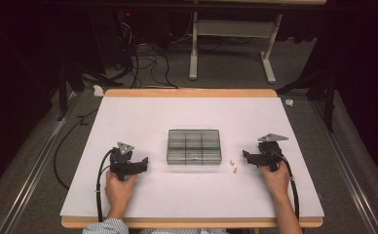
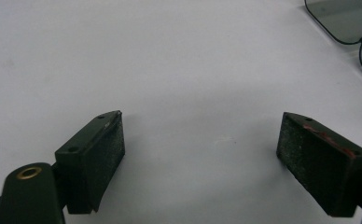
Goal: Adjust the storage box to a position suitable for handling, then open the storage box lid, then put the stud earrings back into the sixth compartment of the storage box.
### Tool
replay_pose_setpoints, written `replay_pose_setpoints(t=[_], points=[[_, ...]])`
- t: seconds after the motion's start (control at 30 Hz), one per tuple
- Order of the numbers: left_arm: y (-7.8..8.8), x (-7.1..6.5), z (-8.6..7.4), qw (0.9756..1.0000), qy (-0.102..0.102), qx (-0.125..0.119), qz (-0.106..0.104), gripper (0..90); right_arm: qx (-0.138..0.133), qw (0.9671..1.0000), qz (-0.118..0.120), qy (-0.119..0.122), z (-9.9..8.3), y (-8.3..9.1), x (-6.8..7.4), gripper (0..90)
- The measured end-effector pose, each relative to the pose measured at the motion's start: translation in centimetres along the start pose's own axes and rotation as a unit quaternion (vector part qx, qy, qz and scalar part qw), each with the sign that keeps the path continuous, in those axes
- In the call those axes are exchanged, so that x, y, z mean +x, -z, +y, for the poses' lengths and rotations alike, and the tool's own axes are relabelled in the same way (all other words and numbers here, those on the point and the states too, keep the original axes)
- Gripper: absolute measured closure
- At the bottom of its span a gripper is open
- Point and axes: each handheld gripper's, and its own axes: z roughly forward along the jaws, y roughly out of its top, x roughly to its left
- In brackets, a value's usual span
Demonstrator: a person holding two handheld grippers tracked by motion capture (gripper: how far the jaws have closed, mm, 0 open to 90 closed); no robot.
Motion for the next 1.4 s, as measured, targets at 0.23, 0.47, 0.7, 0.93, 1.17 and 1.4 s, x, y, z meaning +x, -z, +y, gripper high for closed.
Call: replay_pose_setpoints(t=[0.23, 0.47, 0.7, 0.93, 1.17, 1.4], points=[[0.0, 0.0, 0.0, 1.0, 0.0, 0.0, 0.0, 15.3, 0.0, 1.0, 0.0, 0.0, 0.0, 0.0, 0.0, 22.3], [-0.01, -0.01, 0.01, 1.0, 0.0, 0.0, 0.001, 15.3, 0.0, 1.0, 0.0, 0.0, 0.0, 0.0, 0.0, 22.3], [-0.01, 0.0, 0.01, 1.0, 0.0, 0.0, 0.0, 15.2, 0.0, 1.0, 0.0, 0.0, 0.0, 0.0, 0.0, 22.3], [-0.01, 0.0, 0.01, 1.0, 0.001, 0.0, 0.0, 15.2, -0.001, 1.0, -0.001, 0.001, 0.0, -0.02, 0.01, 22.4], [-0.02, 0.0, 0.02, 1.0, 0.0, 0.0, 0.001, 15.3, 0.001, 1.0, -0.002, 0.002, 0.05, -0.03, 0.02, 22.2], [-0.02, 0.0, 0.03, 1.0, 0.001, 0.0, 0.001, 15.2, 0.003, 1.0, 0.003, 0.002, 0.11, -0.03, -0.04, 21.4]])
